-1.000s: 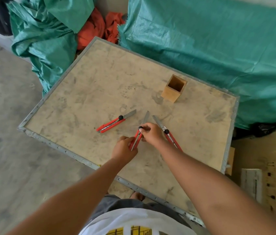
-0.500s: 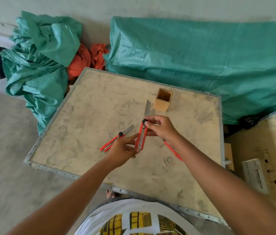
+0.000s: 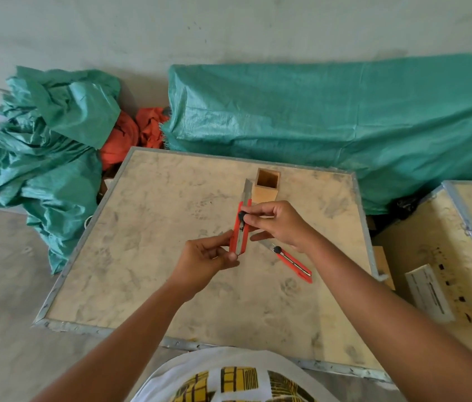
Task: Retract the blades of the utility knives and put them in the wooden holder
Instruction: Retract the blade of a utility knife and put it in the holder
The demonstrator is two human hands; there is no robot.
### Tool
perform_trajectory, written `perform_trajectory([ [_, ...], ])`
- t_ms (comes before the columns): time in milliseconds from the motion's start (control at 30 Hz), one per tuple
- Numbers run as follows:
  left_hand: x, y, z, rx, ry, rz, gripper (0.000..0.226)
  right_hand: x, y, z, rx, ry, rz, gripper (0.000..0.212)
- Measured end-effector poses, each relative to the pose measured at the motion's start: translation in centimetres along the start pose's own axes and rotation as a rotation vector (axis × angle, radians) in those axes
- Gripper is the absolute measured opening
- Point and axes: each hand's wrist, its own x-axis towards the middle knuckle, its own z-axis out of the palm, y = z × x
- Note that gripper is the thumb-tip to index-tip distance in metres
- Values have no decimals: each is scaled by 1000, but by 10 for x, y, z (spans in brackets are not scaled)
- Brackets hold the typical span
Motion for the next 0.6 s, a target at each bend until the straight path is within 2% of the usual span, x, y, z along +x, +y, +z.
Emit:
perform_trajectory([
  [267,5,9,1,-1,6,42,47,-9,-4,0,-224,-53,-109,28],
  [533,9,9,9,48,-2,61,48,-15,-9,-7,-333,-112,-136,34],
  [600,8,10,13,46,1,60,48,-17,-8,-8,-346,-99,-146,29],
])
